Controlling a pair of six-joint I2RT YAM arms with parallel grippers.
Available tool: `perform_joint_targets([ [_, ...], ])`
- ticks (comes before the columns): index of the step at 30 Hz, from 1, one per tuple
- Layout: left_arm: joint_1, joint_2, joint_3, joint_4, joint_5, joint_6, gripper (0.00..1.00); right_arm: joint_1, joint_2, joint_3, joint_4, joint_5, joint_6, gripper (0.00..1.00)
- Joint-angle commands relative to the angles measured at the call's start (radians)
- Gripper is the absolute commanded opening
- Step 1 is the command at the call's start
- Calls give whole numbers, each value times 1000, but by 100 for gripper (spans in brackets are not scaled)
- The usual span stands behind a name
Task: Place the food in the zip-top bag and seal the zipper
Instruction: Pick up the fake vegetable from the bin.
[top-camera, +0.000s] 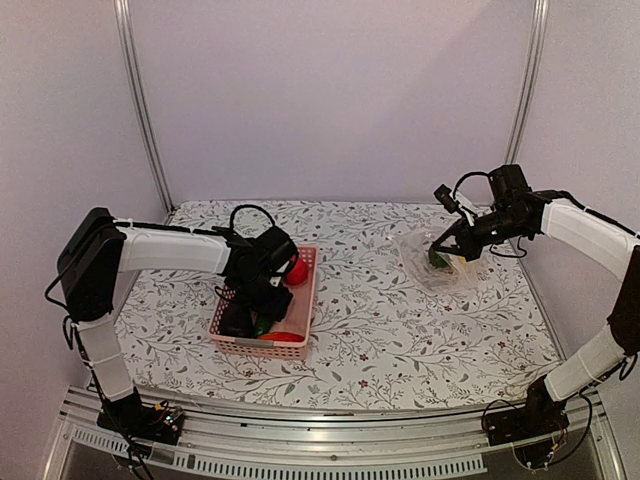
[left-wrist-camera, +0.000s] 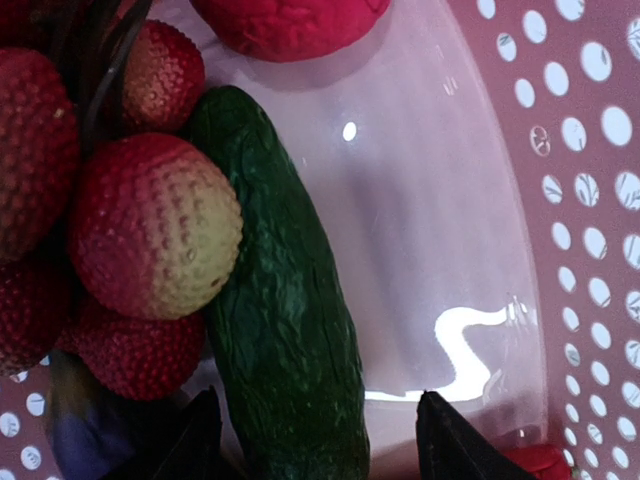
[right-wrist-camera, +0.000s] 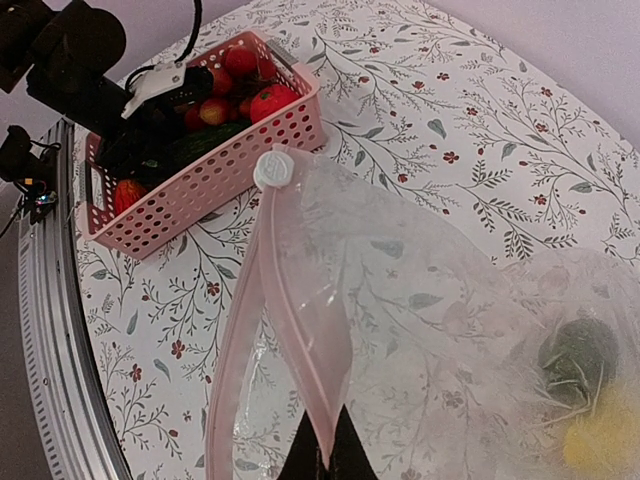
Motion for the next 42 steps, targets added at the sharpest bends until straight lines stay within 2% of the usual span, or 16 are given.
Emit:
perform_joint_targets([
  [1,13,25,11,-13,13,4,66,1,15,-11,5,-14,-10,0],
  [5,14,37,12,-7,14,8,64,1,19,-12,4,-11,-10,0],
  [14,14,52,38,-21,0,11,48,1,23,-10,5,-8,-9,0],
  [21,11,-23,39,-40,-37,7,40,1,24,-10,5,-8,-9,0],
  [37,-14,-232,69,-103,-43,-10,32,0,32,-9,5,-6,-6,0],
  [42,-72,-305,90,-42,-60,13,31,2,23,-3,5,22,1,0],
])
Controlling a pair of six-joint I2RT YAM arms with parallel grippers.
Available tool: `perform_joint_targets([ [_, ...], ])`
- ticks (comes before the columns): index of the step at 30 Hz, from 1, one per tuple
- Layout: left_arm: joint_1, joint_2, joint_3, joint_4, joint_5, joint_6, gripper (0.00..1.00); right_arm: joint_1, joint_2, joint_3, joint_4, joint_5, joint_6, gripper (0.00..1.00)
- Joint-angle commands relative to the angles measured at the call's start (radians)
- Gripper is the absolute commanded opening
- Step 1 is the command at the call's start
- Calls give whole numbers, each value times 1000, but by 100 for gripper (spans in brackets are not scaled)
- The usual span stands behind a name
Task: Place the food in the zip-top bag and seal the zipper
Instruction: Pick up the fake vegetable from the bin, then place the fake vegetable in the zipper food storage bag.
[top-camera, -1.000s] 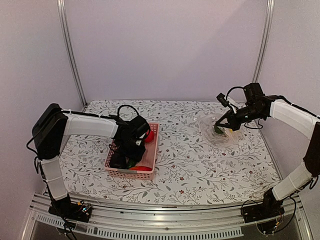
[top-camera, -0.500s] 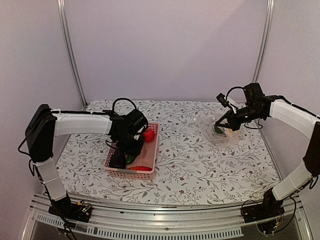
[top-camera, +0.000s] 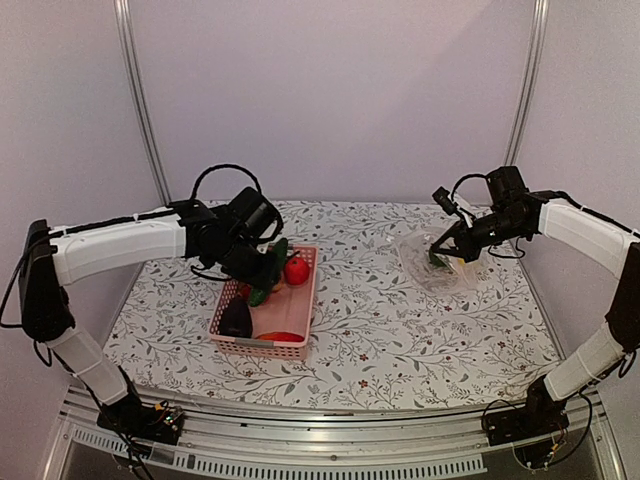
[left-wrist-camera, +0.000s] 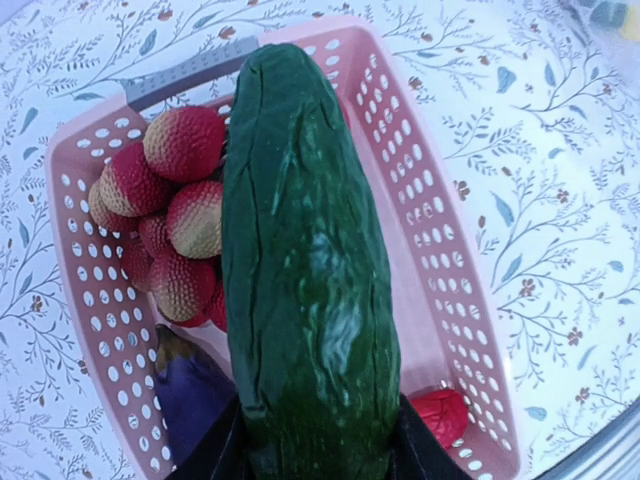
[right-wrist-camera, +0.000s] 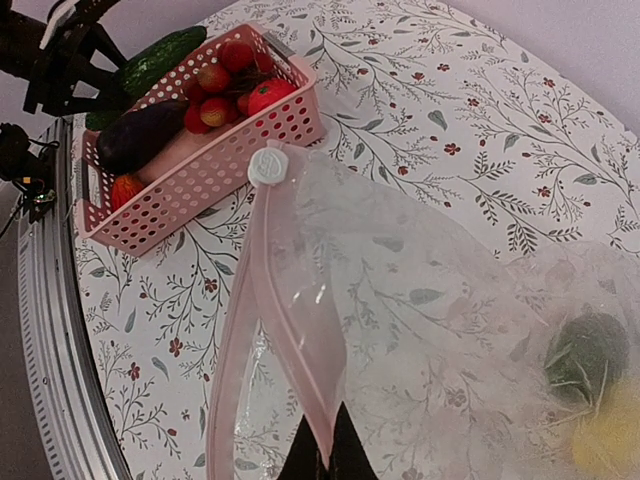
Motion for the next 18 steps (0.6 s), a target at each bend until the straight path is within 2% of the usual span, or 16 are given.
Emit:
perform_joint_targets([
  [1,-67,-85,38,59,-23,22,32,2,-5,-3,6,20,0,0],
  [10,-219,-176,65,275,-97,134,30,43,-44,77,-88,-35,9,0],
  [18,-346,-239,-24,626,-105,292,29,134,-70,154,-207,13,7,0],
])
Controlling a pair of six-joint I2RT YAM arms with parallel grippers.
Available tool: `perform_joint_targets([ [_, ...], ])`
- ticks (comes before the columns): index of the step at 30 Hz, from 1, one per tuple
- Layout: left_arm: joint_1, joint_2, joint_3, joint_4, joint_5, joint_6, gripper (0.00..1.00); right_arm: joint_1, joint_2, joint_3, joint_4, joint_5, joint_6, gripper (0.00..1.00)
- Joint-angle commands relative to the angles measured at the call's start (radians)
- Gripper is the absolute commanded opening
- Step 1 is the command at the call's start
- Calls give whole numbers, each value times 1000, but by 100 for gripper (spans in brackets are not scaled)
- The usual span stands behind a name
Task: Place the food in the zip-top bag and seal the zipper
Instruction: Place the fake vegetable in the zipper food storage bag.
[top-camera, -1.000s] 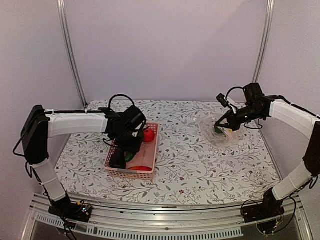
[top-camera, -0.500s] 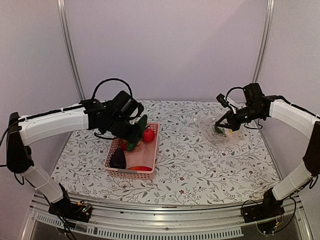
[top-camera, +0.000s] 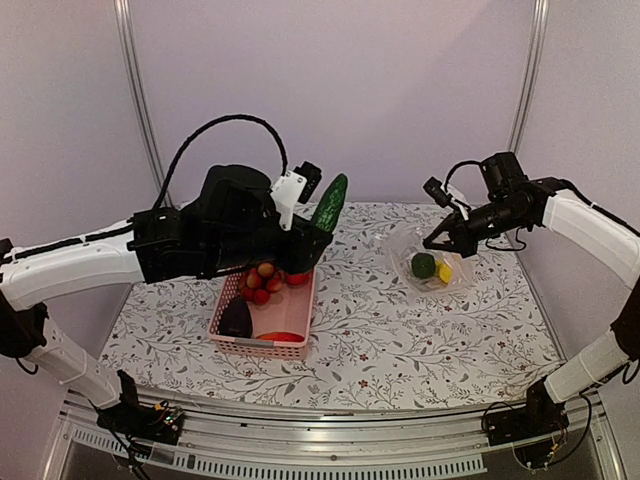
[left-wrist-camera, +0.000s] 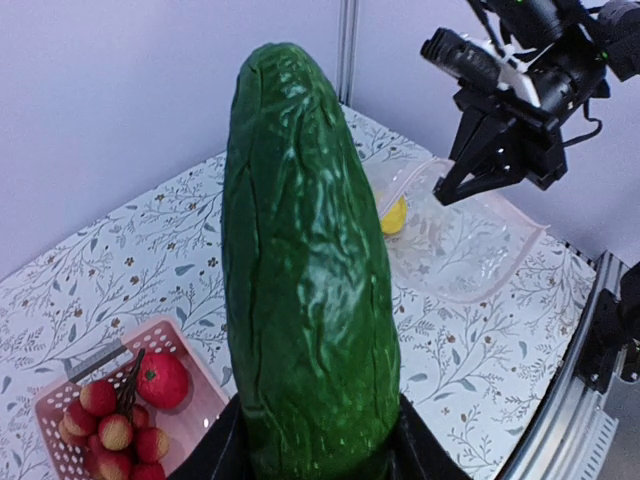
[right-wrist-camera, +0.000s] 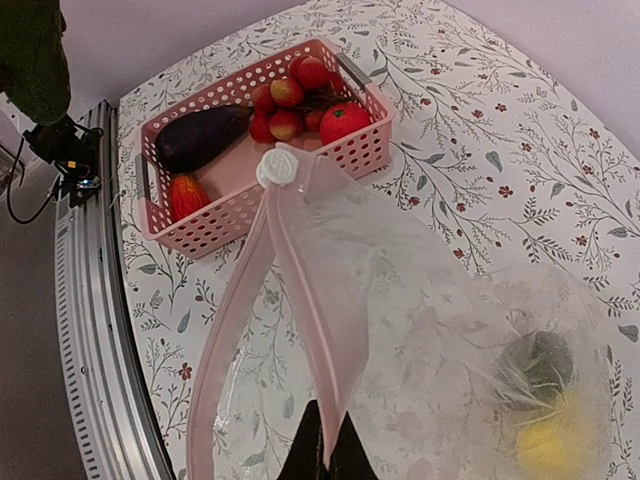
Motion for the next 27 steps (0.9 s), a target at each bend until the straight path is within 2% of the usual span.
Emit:
perform_joint_targets([
  [1,-78,-40,-56,265,-10,138,29,49,-20,82,-120,23,-2,0],
  [6,-138,-55,-113,467,20,257,30,92,-24,157,-210,24,-2,0],
  [13,-172,-22,-159,723,116,404,31,112,-21,227,-317,-50,-2,0],
  [18,-173,65,-107,812,163,490,32,115,6,266,-367,-89,-11,0],
  [27,-172,253,23,875,203,568,33,114,30,313,-415,-145,-7,0],
])
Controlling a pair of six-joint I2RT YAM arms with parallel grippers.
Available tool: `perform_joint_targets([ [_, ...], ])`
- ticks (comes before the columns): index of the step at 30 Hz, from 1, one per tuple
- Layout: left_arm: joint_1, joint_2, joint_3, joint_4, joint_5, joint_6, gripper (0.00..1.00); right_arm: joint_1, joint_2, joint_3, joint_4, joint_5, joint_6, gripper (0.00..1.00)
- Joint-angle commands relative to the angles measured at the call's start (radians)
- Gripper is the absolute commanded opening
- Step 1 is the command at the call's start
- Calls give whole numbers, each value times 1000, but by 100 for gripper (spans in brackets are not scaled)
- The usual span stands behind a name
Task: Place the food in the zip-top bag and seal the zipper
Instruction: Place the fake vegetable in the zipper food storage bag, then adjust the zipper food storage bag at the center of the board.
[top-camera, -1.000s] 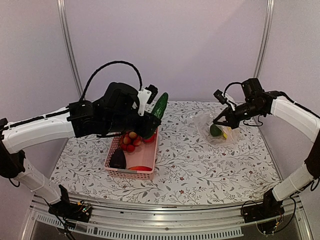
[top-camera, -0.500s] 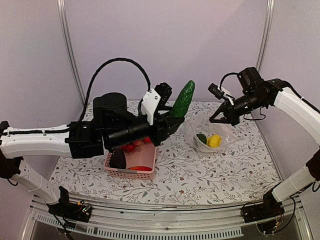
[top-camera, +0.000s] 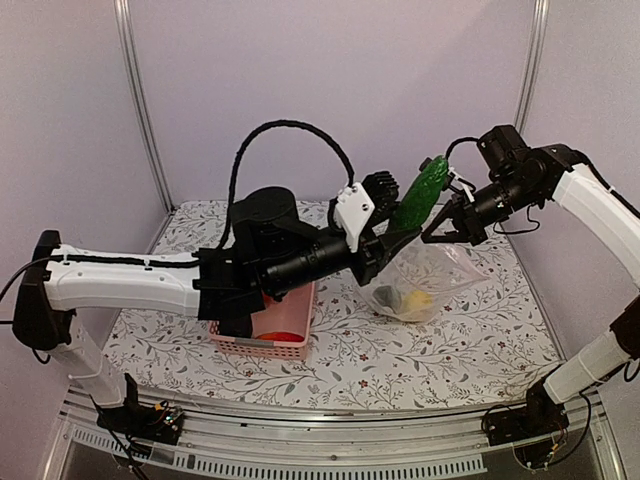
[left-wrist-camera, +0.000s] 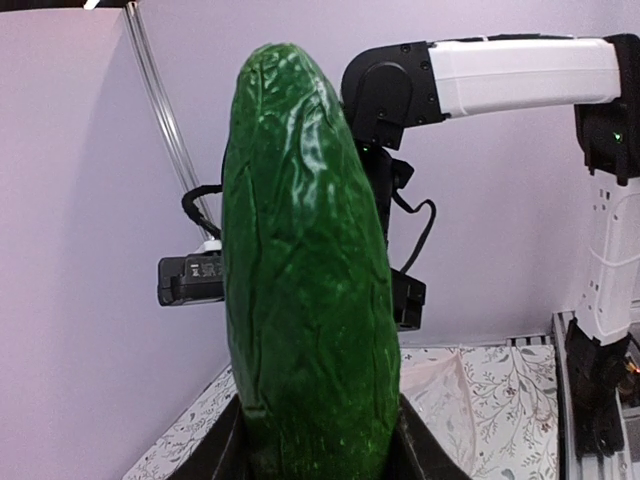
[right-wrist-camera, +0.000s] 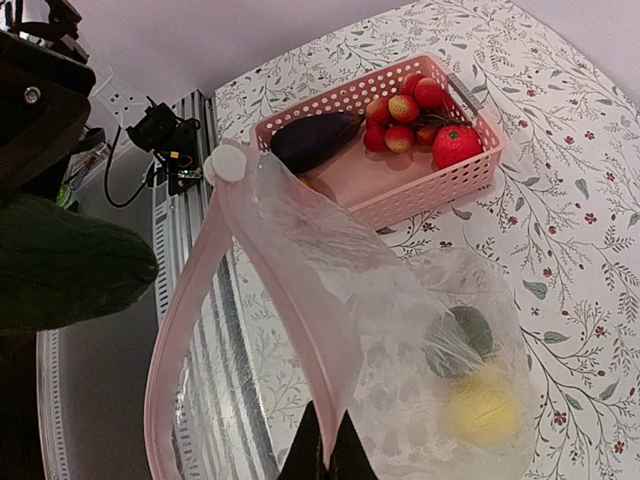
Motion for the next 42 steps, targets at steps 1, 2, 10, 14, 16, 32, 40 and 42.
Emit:
perform_joint_targets([
  [1,-11,83,74,56,22,59,33,7,21,26,-47,-53,-3,0],
  [2,-12,97,87,50,18,62,34,6,20,24,-46,-53,-3,0],
  [10,-12,164,105,36,-47,55,58,6,9,19,-35,-55,3,0],
  [14,-13,170,116,38,-78,39,70,7,8,17,-30,-56,5,0],
  [16,-14,162,119,38,-80,34,72,7,9,16,-28,-56,7,0],
  [32,-94,-166,-100,-81,-314,-127,75,-140,36,84,163,233,120,0],
  [40,-41,-276,-287,-481,-573,-503,77,-302,113,227,294,413,163,0],
  [42,-17,-288,-297,-630,-583,-617,77,-301,101,219,324,401,159,0],
])
